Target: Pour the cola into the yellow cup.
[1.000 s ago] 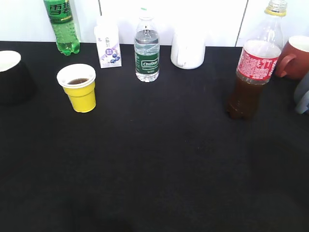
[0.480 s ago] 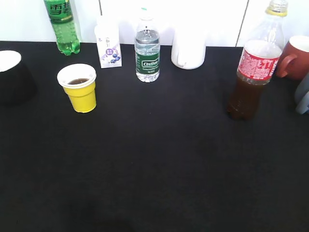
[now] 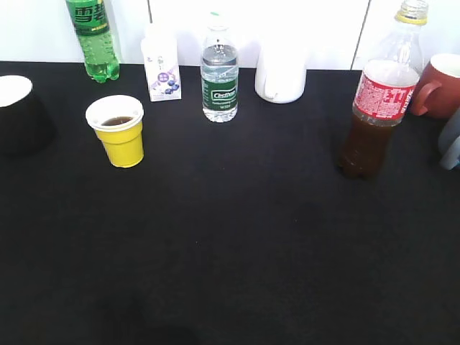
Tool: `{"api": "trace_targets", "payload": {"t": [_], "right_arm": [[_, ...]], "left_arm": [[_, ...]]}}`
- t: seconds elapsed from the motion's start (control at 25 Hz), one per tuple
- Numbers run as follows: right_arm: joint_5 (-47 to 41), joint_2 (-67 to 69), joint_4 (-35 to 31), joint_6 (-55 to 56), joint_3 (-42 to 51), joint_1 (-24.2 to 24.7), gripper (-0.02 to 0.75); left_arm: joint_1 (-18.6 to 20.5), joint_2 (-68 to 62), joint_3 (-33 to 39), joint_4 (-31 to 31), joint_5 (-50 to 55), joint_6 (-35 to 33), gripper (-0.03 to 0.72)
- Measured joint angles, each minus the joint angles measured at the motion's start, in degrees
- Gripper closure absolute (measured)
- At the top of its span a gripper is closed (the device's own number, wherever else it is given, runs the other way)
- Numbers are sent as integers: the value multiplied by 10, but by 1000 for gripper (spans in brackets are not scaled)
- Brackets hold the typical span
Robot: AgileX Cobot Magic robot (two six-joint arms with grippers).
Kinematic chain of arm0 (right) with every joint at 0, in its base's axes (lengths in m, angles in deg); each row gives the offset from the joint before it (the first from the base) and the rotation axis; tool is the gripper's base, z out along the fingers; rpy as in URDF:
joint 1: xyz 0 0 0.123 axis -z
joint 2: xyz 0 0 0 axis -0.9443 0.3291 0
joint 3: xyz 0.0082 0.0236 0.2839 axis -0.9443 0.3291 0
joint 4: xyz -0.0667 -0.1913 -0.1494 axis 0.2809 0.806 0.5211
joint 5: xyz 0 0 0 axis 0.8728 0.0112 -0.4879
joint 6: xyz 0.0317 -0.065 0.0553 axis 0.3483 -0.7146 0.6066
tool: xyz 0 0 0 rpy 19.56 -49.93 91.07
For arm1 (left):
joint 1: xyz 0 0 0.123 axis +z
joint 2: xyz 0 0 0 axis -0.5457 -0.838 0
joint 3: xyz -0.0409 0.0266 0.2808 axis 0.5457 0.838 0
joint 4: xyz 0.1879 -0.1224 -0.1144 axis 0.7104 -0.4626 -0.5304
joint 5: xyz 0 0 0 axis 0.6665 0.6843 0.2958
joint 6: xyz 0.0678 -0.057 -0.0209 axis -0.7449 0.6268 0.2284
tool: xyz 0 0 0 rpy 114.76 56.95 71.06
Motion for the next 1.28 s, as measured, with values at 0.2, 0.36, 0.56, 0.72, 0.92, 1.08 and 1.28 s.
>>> {"api": "trace_targets", "payload": {"t": [0.2, 0.36, 0.56, 0.72, 0.92, 1.08, 1.28], "right_arm": [[0, 0, -11, 0, 0, 0, 145], [1, 0, -14, 0, 0, 0, 145], [1, 0, -14, 0, 0, 23, 146], [1, 0, -14, 1, 0, 80, 146], [1, 0, -14, 1, 0, 82, 146], [1, 0, -14, 1, 0, 82, 146], [1, 0, -14, 1, 0, 82, 146]], "left_arm": [[0, 0, 2, -1, 4, 0, 302], [0, 0, 2, -1, 4, 0, 379], [43, 61, 2, -2, 4, 0, 463], [170, 122, 2, -2, 4, 0, 465], [270, 153, 2, -2, 5, 0, 465], [289, 162, 4, -2, 5, 0, 465], [301, 162, 4, -2, 5, 0, 468]]}}
